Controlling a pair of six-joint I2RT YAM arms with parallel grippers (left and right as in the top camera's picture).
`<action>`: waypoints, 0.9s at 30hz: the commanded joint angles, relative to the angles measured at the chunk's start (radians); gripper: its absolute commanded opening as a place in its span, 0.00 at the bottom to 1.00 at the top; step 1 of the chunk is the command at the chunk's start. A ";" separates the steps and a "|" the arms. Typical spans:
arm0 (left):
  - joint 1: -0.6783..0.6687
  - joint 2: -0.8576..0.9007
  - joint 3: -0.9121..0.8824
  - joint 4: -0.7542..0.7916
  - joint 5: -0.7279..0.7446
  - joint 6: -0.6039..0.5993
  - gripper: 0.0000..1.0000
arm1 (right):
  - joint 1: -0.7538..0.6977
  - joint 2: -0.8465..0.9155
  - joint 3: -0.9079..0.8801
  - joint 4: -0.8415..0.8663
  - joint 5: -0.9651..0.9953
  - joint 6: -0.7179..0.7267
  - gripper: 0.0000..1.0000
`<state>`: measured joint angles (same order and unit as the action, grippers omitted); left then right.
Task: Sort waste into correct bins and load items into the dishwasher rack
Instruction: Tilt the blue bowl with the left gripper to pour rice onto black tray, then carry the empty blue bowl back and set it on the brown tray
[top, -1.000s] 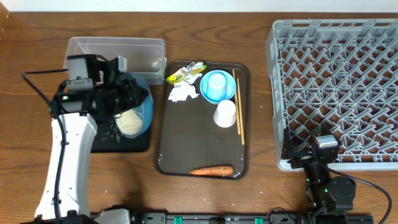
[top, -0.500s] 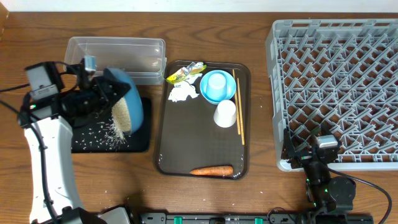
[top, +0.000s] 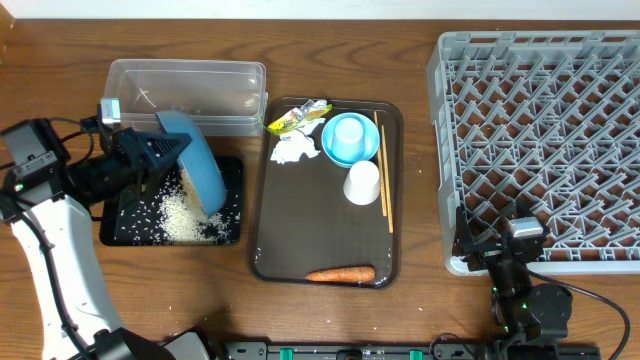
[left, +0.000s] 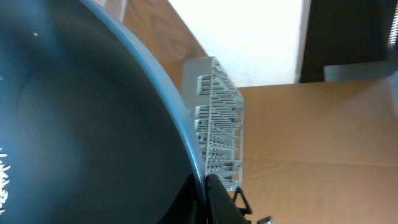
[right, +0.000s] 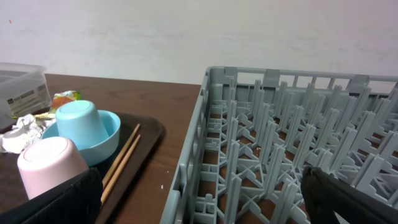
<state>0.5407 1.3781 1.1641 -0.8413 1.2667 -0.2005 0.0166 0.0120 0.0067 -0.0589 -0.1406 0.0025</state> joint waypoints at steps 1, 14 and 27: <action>0.032 -0.013 0.031 -0.023 0.088 0.025 0.06 | -0.011 -0.001 -0.001 -0.004 0.002 -0.011 0.99; 0.111 -0.010 0.031 -0.049 0.069 0.069 0.06 | -0.011 -0.001 -0.001 -0.004 0.002 -0.011 0.99; 0.152 0.006 0.031 -0.021 0.098 0.033 0.06 | -0.011 -0.001 -0.001 -0.004 0.002 -0.011 0.99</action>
<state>0.6563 1.3785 1.1641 -0.8581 1.3216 -0.1539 0.0166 0.0120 0.0067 -0.0589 -0.1406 0.0025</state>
